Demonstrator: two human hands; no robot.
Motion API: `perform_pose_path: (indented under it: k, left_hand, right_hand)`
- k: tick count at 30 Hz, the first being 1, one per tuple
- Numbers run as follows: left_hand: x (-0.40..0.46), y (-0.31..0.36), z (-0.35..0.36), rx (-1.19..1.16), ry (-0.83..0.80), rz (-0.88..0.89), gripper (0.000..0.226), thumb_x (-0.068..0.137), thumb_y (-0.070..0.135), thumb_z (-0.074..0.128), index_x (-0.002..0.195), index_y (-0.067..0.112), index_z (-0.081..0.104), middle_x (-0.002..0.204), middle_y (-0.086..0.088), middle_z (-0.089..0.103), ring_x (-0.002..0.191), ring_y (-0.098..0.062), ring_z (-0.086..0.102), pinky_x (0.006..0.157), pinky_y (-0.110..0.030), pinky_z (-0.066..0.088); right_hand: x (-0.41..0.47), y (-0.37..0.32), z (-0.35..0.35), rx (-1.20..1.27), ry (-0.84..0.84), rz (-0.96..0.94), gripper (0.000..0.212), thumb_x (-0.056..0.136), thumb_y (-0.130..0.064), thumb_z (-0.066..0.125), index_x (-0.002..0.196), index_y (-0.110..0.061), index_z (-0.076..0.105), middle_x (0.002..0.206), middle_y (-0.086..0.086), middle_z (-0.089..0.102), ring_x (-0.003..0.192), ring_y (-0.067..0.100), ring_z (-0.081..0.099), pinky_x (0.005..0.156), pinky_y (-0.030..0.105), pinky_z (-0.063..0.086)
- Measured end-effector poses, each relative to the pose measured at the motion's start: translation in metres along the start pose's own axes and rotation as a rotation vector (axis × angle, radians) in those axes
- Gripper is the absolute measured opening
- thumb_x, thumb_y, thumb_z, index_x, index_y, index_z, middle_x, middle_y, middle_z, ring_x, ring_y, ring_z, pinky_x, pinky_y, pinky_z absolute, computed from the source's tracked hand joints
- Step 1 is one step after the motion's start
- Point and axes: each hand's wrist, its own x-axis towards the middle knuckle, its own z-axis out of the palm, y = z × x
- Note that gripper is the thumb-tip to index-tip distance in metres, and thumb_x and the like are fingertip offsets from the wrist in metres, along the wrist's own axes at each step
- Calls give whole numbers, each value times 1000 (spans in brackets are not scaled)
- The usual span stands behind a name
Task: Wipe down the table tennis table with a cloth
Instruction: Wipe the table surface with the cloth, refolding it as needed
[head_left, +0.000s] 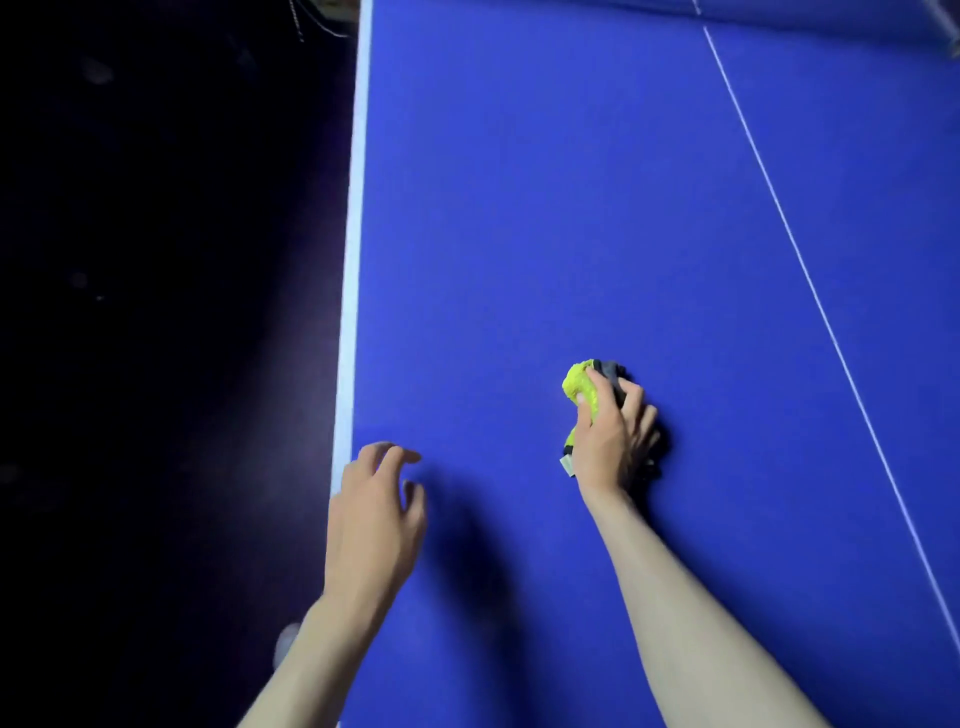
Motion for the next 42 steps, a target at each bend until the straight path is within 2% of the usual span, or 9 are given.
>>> perform_pose_path:
  k: [3, 7, 11, 15, 21, 26, 32, 36, 42]
  left_hand:
    - [15, -56, -39, -55, -1, -98, 26, 93, 13, 56, 116, 24, 63, 125, 9, 54, 106, -18, 48, 85, -43, 48]
    - [30, -101, -72, -89, -32, -112, 27, 92, 13, 56, 115, 24, 64, 125, 7, 54, 107, -20, 51, 88, -46, 49]
    - [39, -116, -77, -126, -92, -96, 27, 92, 15, 53, 113, 27, 63, 123, 9, 51, 94, -22, 57, 83, -46, 52]
    - [47, -119, -76, -137, -109, -74, 26, 93, 13, 53, 114, 25, 63, 123, 9, 52, 97, -18, 54, 84, -40, 49]
    - [74, -116, -91, -146, -134, -18, 26, 93, 12, 54, 114, 24, 64, 121, 9, 53, 102, -14, 51, 83, -33, 44]
    - [112, -126, -100, -196, -190, 30, 26, 94, 11, 54, 115, 22, 64, 120, 9, 52, 106, -15, 52, 84, -32, 42]
    - [170, -161, -127, -199, -302, 108, 26, 91, 13, 58, 112, 27, 64, 118, 9, 51, 106, -18, 56, 89, -40, 48]
    - [201, -169, -143, -127, -338, -19, 22, 93, 19, 57, 112, 26, 65, 121, -1, 55, 95, -30, 58, 89, -47, 49]
    - [227, -158, -143, -128, -388, 11, 25, 94, 16, 57, 118, 20, 63, 123, -2, 55, 103, -22, 53, 91, -44, 48]
  right_hand:
    - [-32, -66, 21, 8, -6, 3, 38, 99, -34, 67, 135, -45, 62, 133, -7, 56, 102, 32, 51, 86, 51, 43]
    - [-78, -146, 37, 51, -34, -35, 45, 93, -27, 74, 132, -45, 63, 134, -7, 56, 99, 30, 49, 84, 51, 44]
    - [-115, -200, 46, 70, -79, -59, 56, 82, -19, 83, 128, -45, 64, 133, -5, 57, 97, 29, 50, 81, 49, 45]
    - [-133, -225, 56, 40, -52, -46, 46, 89, -29, 77, 128, -49, 63, 130, -7, 57, 97, 27, 50, 80, 47, 44]
    - [-141, -240, 60, -12, 1, -11, 51, 88, -22, 76, 129, -48, 63, 127, -6, 58, 94, 28, 50, 79, 45, 42]
    - [-142, -254, 64, -68, 45, 40, 41, 92, -37, 64, 132, -45, 64, 130, -3, 58, 96, 28, 50, 83, 44, 41]
    - [-133, -297, 73, -74, -25, 131, 50, 91, -35, 64, 139, -43, 58, 146, -1, 50, 113, 28, 51, 93, 47, 43]
    - [-113, -327, 84, -124, -39, 163, 52, 93, -37, 68, 142, -45, 53, 151, -3, 47, 116, 27, 53, 93, 47, 42]
    - [-62, -350, 106, -99, -36, 84, 48, 94, -33, 67, 140, -40, 56, 151, 1, 49, 123, 29, 53, 98, 48, 43]
